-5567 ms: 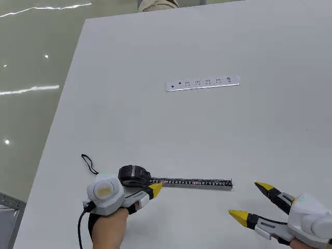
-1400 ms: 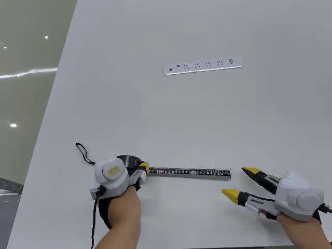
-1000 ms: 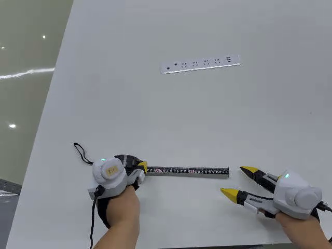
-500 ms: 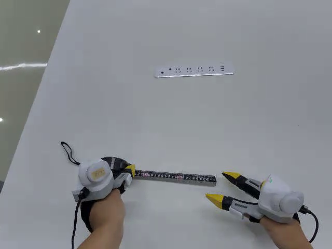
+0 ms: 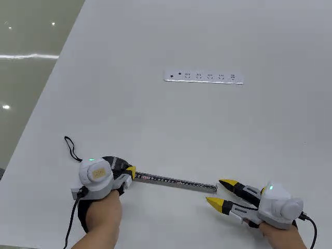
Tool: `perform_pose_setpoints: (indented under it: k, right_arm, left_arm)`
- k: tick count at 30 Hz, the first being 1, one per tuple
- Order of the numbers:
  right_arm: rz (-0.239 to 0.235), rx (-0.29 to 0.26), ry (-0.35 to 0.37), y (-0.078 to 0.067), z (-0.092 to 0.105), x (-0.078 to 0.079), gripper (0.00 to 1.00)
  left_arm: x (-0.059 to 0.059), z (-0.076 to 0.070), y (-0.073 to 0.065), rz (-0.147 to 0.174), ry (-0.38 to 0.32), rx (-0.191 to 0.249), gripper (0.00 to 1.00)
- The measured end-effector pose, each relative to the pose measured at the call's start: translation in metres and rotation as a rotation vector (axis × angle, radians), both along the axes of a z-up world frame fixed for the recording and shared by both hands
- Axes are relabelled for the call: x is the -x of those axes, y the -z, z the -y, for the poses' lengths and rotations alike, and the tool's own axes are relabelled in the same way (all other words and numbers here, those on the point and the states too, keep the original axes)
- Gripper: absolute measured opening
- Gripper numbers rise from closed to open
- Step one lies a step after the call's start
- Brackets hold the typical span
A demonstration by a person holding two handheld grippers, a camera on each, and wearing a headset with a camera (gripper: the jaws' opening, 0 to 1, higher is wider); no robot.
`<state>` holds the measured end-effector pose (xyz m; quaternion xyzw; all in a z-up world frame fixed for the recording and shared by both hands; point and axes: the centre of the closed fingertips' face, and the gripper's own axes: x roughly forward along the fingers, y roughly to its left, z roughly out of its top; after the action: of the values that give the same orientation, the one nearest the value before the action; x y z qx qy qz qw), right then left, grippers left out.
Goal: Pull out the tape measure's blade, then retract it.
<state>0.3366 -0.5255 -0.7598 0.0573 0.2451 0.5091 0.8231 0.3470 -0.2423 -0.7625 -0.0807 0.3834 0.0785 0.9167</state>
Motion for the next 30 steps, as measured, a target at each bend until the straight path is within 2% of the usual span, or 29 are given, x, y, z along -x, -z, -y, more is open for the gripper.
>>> perform_pose_setpoints:
  k: [10,16,21,30]
  right_arm:
    - [-0.050,-0.027,-0.016,0.0063,0.0003,-0.0004,0.39]
    - [-0.069,-0.046,-0.026,0.0059,-0.0023,-0.0018,0.36]
    - [-0.071,-0.042,-0.048,0.0070,-0.0037,-0.0017,0.32]
    - [-0.111,-0.068,-0.050,0.0067,-0.0031,-0.0061,0.26]
  left_arm:
    - [0.0000,0.0005,0.0000,-0.001,-0.002,-0.001,0.64]
    - [-0.0002,0.0006,0.0002,-0.002,-0.002,-0.002,0.64]
    - [-0.0003,0.0006,0.0007,-0.003,-0.002,-0.006,0.64]
    - [-0.0006,0.0005,0.0010,-0.003,-0.002,-0.013,0.64]
